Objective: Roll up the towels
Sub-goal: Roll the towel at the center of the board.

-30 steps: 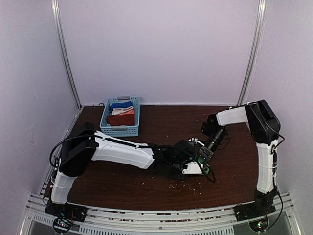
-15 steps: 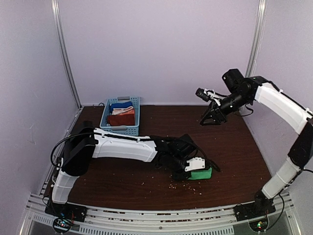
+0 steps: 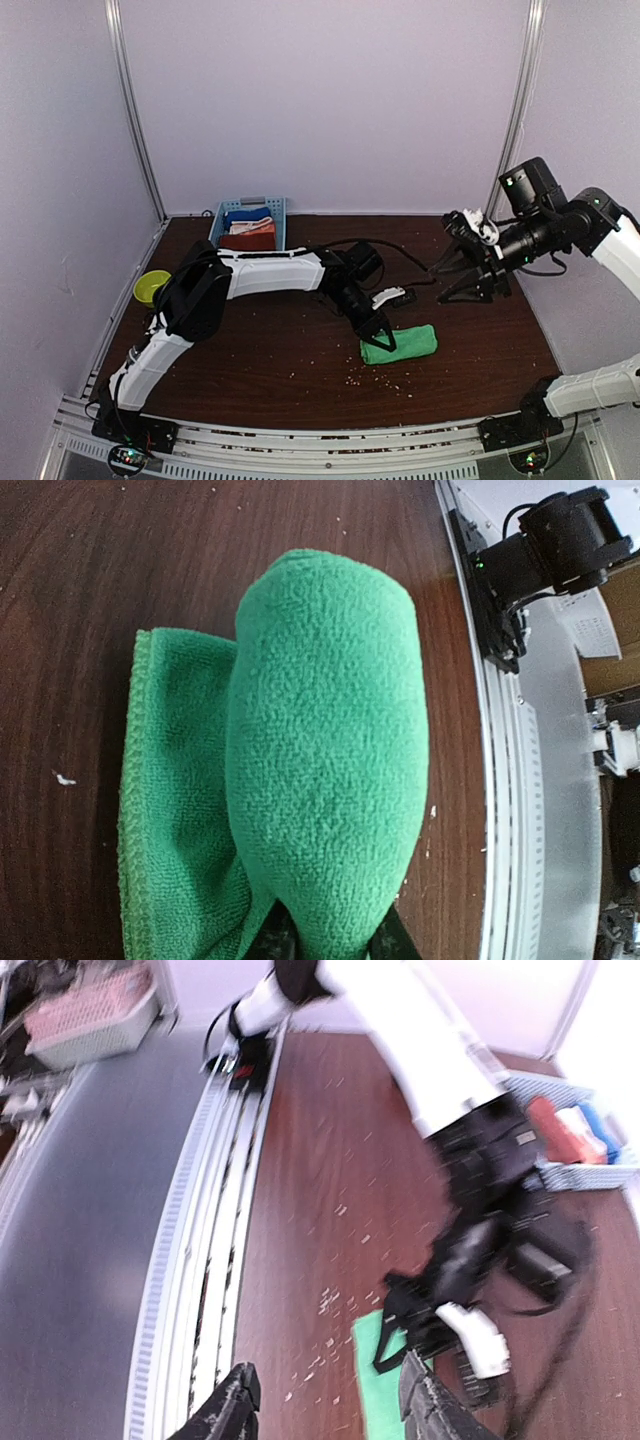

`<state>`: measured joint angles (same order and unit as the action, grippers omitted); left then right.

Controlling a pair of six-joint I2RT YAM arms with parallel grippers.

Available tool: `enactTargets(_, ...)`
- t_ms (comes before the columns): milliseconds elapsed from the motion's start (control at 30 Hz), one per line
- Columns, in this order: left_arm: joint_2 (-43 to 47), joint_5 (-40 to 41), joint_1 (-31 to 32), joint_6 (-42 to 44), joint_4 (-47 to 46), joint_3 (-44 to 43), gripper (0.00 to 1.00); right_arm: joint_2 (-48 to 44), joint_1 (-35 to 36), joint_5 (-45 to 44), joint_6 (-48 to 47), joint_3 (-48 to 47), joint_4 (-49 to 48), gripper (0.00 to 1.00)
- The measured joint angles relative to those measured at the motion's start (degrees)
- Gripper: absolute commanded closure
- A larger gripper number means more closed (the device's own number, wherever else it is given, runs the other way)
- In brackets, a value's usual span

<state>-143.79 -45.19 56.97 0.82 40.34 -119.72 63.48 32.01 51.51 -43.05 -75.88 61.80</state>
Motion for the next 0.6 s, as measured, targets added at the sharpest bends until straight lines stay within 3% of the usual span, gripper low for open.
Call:
enactTargets(233, -1.55, -5.01, -1.27, -3.41, 0.17, -0.96, 0.89, 1.42, 9.20, -13.90, -2.29, 15.04, -1.31, 0.64)
enactTargets(600, -1.79, -5.68, -1.44, -4.74, 0.24, -0.96, 0.90, 3.13, 11.91, -33.92, -1.68, 28.79, -18.05, 0.59)
